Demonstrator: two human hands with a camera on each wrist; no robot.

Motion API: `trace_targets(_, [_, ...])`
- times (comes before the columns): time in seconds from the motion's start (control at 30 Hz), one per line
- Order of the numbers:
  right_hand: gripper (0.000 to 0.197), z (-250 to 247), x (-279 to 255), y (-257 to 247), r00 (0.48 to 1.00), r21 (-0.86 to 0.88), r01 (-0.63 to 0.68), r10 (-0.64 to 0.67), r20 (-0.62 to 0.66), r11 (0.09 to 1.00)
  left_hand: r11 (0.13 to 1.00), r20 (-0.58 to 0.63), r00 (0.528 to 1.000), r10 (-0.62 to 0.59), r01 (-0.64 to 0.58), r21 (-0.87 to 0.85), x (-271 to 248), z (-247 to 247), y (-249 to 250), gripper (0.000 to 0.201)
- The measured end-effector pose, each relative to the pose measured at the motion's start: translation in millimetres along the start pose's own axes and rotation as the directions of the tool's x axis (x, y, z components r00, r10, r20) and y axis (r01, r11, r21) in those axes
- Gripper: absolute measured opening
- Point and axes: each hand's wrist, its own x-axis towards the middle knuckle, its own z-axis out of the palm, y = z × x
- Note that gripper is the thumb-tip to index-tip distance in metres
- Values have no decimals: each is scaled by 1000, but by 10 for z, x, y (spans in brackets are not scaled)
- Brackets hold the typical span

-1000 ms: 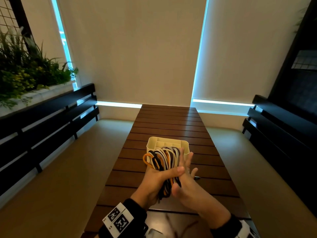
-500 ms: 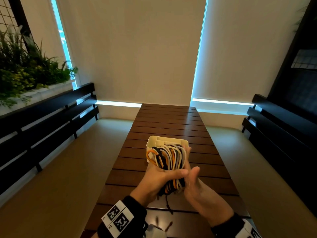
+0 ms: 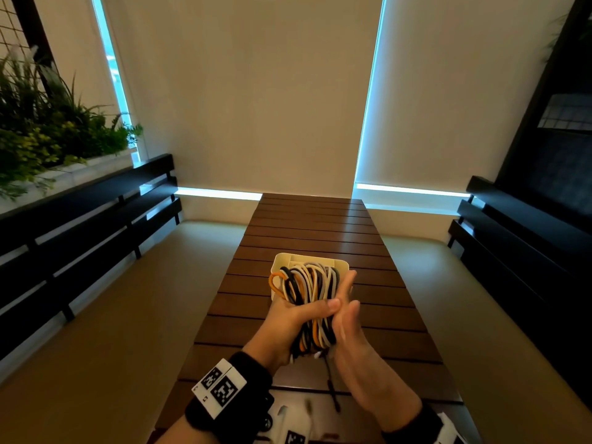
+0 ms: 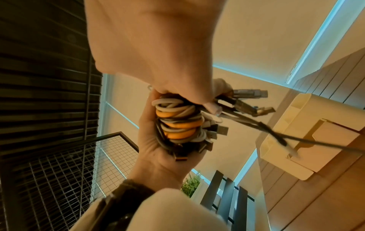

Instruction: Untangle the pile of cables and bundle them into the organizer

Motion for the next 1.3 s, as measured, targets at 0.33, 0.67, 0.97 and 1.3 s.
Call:
trace_targets(0.33, [92,68,182,-267,992,573,-107,125,7,813,992,-106,992,66,-54,115,87,101,14,29])
trace_targets(0.67, [26,-201,73,191,772,287,-320,424,-473,903,987,-108,982,157,-152,55,80,47,47,40])
trace_targets(0.97, [63,-314,283,-96,843,-445,-47,-204,-498,894,986,-83,986,144,-136,97,74,36,-14,46])
trace_targets(1.3, [26,-276,310,-182,964,-381,119,-199,-177,917,985,-120,979,167,-160,61,33,45,14,30])
